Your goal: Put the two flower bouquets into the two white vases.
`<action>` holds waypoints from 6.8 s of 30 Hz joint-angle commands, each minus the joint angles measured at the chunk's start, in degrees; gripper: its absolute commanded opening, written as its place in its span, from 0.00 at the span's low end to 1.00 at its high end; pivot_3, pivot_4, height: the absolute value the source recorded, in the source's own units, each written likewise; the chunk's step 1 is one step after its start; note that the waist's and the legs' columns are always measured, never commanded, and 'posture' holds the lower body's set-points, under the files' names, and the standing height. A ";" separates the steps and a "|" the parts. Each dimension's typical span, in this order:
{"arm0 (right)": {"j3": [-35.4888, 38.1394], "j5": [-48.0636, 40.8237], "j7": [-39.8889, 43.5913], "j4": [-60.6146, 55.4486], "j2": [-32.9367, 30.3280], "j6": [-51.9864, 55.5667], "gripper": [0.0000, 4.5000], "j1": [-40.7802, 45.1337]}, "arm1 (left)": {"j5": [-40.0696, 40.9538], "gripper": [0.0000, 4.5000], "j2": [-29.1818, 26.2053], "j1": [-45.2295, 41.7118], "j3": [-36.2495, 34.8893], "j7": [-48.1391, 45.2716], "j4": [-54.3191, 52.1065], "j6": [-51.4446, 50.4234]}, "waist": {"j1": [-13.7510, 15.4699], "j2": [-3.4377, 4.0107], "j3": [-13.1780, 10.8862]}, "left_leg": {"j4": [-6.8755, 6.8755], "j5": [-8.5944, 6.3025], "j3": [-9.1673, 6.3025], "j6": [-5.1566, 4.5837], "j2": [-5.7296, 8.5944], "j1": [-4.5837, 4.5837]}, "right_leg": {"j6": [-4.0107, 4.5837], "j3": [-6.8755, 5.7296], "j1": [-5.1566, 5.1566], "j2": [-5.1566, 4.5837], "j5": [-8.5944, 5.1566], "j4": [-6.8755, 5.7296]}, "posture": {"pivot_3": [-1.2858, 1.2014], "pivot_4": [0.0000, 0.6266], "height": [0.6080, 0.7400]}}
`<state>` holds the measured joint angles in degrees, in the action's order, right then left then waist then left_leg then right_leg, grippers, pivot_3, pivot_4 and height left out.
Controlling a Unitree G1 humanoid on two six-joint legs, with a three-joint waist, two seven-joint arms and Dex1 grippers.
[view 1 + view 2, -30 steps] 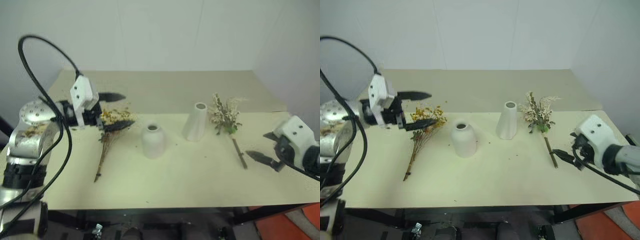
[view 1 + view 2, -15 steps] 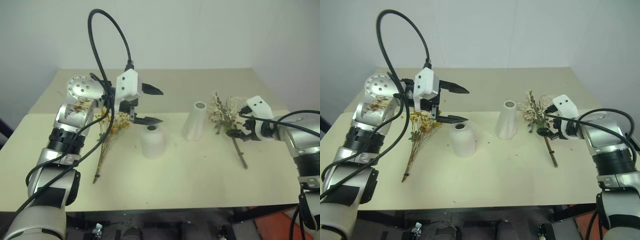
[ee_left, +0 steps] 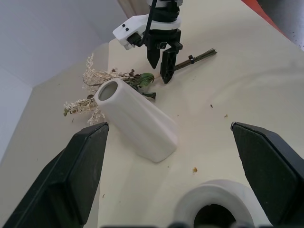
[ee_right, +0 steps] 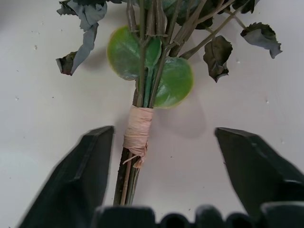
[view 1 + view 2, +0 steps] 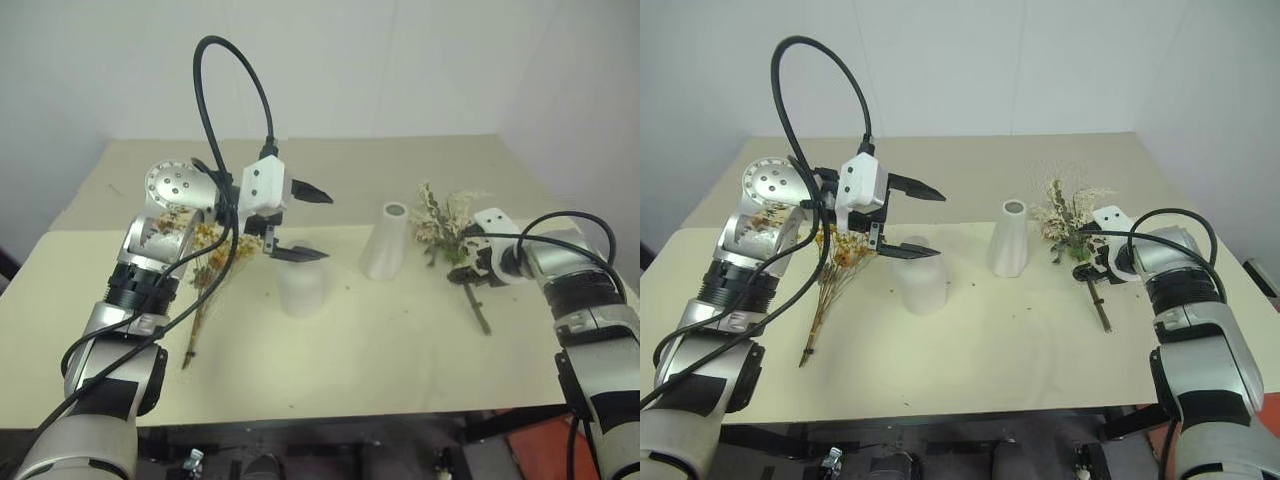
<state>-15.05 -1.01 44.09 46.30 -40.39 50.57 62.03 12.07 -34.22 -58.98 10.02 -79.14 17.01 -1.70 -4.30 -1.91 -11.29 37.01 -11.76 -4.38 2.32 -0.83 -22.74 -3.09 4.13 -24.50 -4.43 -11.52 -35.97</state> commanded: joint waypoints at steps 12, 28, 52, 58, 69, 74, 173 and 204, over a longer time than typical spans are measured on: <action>0.52 5.46 1.38 8.32 3.66 -5.04 0.05 6.07 | 0.31 1.00 -2.00 3.38 -2.39 3.49 -4.56 -2.34 | 0.14 0.01 -0.01 | -0.01 0.00 -0.02 0.00 0.00 0.03 | 0.00 -0.01 0.01 0.00 0.00 -0.06 | 0.52 0.24 1.00; 36.75 -11.83 -33.03 -30.92 9.52 -30.74 0.05 -0.14 | 2.85 1.00 -6.56 5.14 -7.43 5.32 -5.37 -6.76 | 0.11 0.07 -0.04 | -0.03 0.02 -0.04 0.02 0.00 -0.44 | 0.06 0.00 -0.57 0.00 0.04 -0.23 | 0.52 0.24 1.00; 32.80 -30.50 -32.11 -51.45 26.12 -28.40 0.05 -10.02 | 4.34 1.00 -7.29 11.05 -7.46 9.33 -14.72 -14.19 | 0.32 0.10 -0.03 | -0.02 0.04 -0.08 0.01 -0.02 -0.38 | 0.10 -0.02 -0.55 0.03 0.10 -0.30 | 0.52 0.24 1.00; 30.83 -29.61 -32.13 -51.79 26.90 -28.58 0.05 -11.68 | 4.33 1.00 -7.64 11.02 -7.64 9.49 -14.94 -14.37 | 0.18 0.10 -0.03 | -0.03 0.04 -0.08 0.01 -0.03 -0.37 | 0.10 -0.02 -0.55 0.04 0.10 -0.30 | 0.52 0.24 1.00; 28.60 -27.26 -30.39 -48.79 27.51 -31.70 0.05 -13.20 | 4.36 1.00 -7.81 10.39 -7.87 9.51 -14.65 -14.11 | 0.25 0.10 -0.03 | -0.02 0.04 -0.09 0.01 -0.02 -0.39 | 0.10 -0.02 -0.55 0.04 0.10 -0.28 | 0.52 0.24 1.00; 28.63 -26.33 -29.35 -47.81 27.24 -32.56 0.05 -13.76 | 4.68 1.00 -7.67 10.23 -8.17 9.50 -14.73 -13.88 | 0.25 0.10 -0.03 | -0.02 0.04 -0.08 0.01 -0.03 -0.38 | 0.10 -0.03 -0.55 0.04 0.10 -0.29 | 0.52 0.24 1.00; 19.28 -40.91 2.53 -78.00 -5.59 -14.48 0.99 -35.32 | 17.22 1.00 -17.42 29.72 -24.20 58.23 -45.13 -90.38 | 0.53 -0.05 0.02 | -0.05 0.02 -0.13 0.02 -0.08 0.36 | -0.46 -0.09 0.28 0.08 -0.28 -0.07 | 0.52 0.24 1.00; 14.21 -32.44 1.05 -80.63 -7.83 -10.95 1.00 -32.72 | 11.41 0.14 -11.78 14.05 -1.95 52.91 -14.00 -82.47 | 1.79 -0.11 0.05 | -0.06 0.02 -0.12 0.03 -0.04 0.24 | -0.42 -0.10 0.20 0.03 -0.28 -0.03 | 0.52 0.24 1.00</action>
<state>-1.61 -33.84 45.78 -32.76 -48.44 39.43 28.93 24.52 -45.71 -44.07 7.76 -25.71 2.52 -85.45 -2.51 -2.02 -11.24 36.95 -11.74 -4.50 2.36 -0.87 -22.49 -3.51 4.03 -24.30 -4.39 -11.80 -36.00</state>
